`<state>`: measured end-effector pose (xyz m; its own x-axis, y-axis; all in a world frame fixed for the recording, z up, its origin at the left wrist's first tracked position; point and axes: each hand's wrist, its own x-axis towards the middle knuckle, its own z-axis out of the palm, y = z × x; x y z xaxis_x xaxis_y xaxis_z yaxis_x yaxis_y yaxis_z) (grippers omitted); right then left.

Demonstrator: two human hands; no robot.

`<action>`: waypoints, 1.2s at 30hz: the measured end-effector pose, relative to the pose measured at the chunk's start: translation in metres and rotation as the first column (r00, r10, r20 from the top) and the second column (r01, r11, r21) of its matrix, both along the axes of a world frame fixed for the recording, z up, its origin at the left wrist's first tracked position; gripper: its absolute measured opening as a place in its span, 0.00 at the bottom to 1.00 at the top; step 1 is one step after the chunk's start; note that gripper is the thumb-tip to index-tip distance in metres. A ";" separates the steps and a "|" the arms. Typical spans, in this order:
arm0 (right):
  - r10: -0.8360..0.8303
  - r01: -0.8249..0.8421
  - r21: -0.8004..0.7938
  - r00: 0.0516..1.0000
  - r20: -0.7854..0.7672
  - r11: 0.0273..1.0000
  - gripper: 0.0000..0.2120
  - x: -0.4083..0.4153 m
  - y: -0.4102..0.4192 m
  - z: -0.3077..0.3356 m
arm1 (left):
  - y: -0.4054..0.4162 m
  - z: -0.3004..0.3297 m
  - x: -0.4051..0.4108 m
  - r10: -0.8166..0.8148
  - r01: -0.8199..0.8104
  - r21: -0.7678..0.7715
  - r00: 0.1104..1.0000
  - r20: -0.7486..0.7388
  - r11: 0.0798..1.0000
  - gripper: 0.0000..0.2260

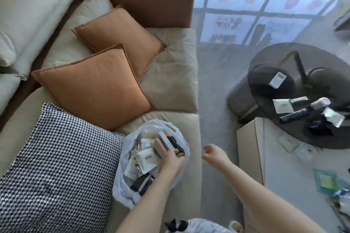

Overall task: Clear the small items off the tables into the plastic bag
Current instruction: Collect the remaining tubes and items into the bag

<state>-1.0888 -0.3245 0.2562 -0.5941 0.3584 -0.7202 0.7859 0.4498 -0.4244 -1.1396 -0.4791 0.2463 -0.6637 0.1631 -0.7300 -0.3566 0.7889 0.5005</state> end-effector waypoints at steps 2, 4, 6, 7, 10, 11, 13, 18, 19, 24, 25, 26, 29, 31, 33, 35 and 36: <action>-0.040 0.040 0.025 0.999 -0.016 0.999 0.19 0.020 0.019 0.009 | 0.021 0.013 0.013 -0.111 0.111 -0.021 0.994 -0.010 0.994 0.16; -0.059 0.060 0.058 0.998 -0.023 0.996 0.18 0.045 0.039 0.017 | 0.043 0.023 0.028 -0.222 0.221 -0.036 0.974 -0.039 0.975 0.17; -0.096 0.098 0.074 0.995 -0.029 0.992 0.19 0.073 0.057 0.023 | 0.067 0.032 0.046 -0.316 0.314 -0.041 0.947 -0.062 0.949 0.17; -0.119 0.121 0.078 0.992 -0.034 0.990 0.19 0.089 0.066 0.025 | 0.079 0.037 0.056 -0.355 0.353 -0.032 0.933 -0.067 0.935 0.17; -0.150 0.153 0.127 0.988 -0.036 0.980 0.18 0.144 0.091 0.033 | 0.117 0.047 0.091 -0.470 0.471 -0.020 0.878 -0.086 0.882 0.17; -0.160 0.163 0.137 0.987 -0.033 0.977 0.18 0.163 0.099 0.035 | 0.129 0.048 0.105 -0.511 0.511 -0.026 0.855 -0.094 0.859 0.16; -0.199 0.201 0.144 0.980 -0.031 0.969 0.17 0.205 0.114 0.038 | 0.151 0.053 0.134 -0.588 0.586 -0.047 0.801 -0.112 0.809 0.16; -0.338 0.339 0.201 0.940 -0.040 0.919 0.14 0.321 0.144 0.046 | 0.198 0.055 0.225 -0.745 0.739 -0.099 0.652 -0.142 0.666 0.14; -0.366 0.368 0.210 0.929 -0.046 0.906 0.14 0.345 0.149 0.047 | 0.206 0.056 0.245 -0.771 0.765 -0.108 0.621 -0.142 0.635 0.14; -0.503 0.498 0.264 0.863 -0.053 0.826 0.15 0.465 0.167 0.051 | 0.247 0.058 0.344 -0.870 0.866 -0.120 0.464 -0.167 0.485 0.09; -0.526 0.519 0.272 0.849 -0.054 0.810 0.15 0.487 0.170 0.051 | 0.255 0.059 0.363 -0.882 0.880 -0.112 0.441 -0.169 0.461 0.09; -0.549 0.541 0.281 0.834 -0.055 0.793 0.15 0.507 0.173 0.051 | 0.263 0.058 0.381 -0.896 0.897 -0.107 0.408 -0.173 0.429 0.10; -0.629 0.617 0.291 0.775 -0.062 0.731 0.14 0.562 0.180 0.051 | 0.284 0.062 0.431 -0.935 0.939 -0.106 0.307 -0.180 0.328 0.12; -0.681 0.668 0.284 0.729 -0.062 0.688 0.14 0.592 0.184 0.048 | 0.297 0.064 0.458 -0.949 0.954 -0.102 0.262 -0.175 0.283 0.13; -0.728 0.714 0.271 0.683 -0.063 0.646 0.13 0.618 0.186 0.043 | 0.309 0.063 0.481 -0.958 0.965 -0.094 0.227 -0.174 0.245 0.13; -0.771 0.755 0.261 0.635 -0.060 0.601 0.14 0.639 0.188 0.036 | 0.322 0.059 0.500 -0.966 0.973 -0.097 0.191 -0.172 0.210 0.12; -0.792 0.776 0.254 0.608 -0.057 0.577 0.14 0.649 0.189 0.031 | 0.329 0.056 0.508 -0.969 0.975 -0.104 0.178 -0.169 0.197 0.12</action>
<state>-0.4400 -0.1355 0.2875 0.0380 0.8204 -0.5705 0.8981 -0.2783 -0.3405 -0.6318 -0.1505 0.3023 -0.0566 0.7824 -0.6202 0.7728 0.4276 0.4690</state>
